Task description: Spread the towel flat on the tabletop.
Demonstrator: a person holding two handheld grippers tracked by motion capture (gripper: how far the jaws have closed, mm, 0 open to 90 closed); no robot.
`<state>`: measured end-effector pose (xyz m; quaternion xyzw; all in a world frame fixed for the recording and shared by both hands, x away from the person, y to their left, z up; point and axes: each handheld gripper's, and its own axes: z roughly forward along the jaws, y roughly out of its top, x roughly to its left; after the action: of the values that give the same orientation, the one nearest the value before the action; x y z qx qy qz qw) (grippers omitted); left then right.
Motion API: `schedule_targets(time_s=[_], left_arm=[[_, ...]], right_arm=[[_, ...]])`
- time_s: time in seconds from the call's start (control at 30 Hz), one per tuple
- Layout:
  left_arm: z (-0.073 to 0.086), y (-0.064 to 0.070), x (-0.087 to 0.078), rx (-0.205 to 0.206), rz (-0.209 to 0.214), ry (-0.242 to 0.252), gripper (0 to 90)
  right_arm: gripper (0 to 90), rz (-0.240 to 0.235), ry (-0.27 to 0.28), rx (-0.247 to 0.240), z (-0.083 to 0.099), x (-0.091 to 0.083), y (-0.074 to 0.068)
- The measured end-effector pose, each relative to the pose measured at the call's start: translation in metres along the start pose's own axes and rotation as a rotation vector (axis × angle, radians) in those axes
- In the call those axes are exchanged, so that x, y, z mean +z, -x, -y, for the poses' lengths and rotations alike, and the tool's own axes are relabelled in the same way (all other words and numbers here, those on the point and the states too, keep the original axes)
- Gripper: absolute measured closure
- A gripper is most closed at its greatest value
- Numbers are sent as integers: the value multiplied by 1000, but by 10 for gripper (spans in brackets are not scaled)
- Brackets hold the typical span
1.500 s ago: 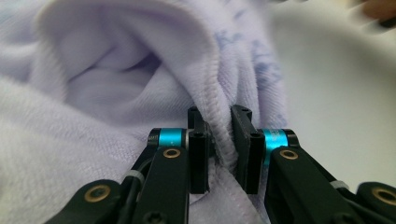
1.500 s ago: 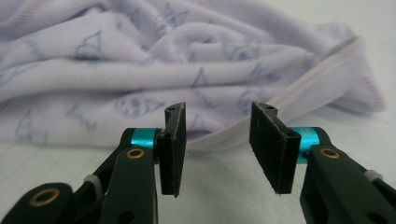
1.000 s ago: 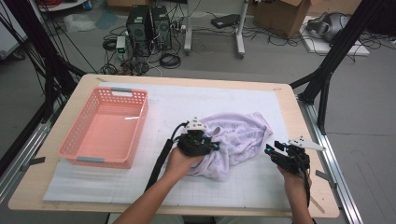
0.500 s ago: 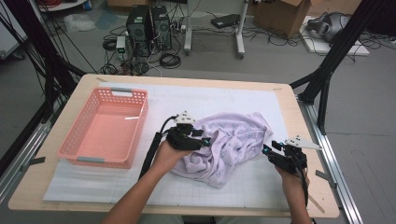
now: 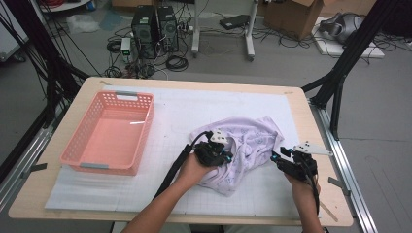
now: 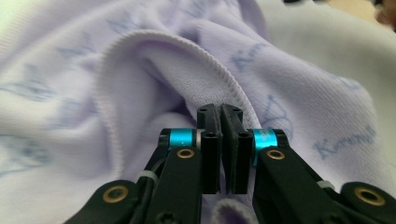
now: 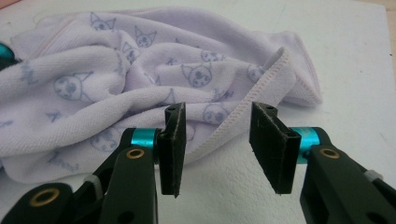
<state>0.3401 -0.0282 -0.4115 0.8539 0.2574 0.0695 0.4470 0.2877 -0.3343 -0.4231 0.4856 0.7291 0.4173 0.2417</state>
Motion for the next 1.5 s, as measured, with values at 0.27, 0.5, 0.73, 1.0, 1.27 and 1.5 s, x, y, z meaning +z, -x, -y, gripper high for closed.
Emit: schedule_targets(time_s=[0.27,0.5,0.73,1.0,1.27,1.5], left_arm=[[1,-51,-50,-204,-199,223,879],[17,-89,-77,-285,-400,263,879],[31,-99,-75,-294,-424,216,873],[32,-99,-74,-289,-410,213,874],[36,-100,-77,-296,-386,225,874],[37,-99,-80,-298,-377,239,874]], right_arm=[[559,-6,-2,-9,0,1,-1],[563,-39,-5,-36,-3,7,-11],[605,-154,-19,-83,-8,21,-34],[629,-336,-103,-228,-17,59,-87],[735,-293,-136,-264,-29,100,-114],[881,-361,-123,-236,-27,71,-93]])
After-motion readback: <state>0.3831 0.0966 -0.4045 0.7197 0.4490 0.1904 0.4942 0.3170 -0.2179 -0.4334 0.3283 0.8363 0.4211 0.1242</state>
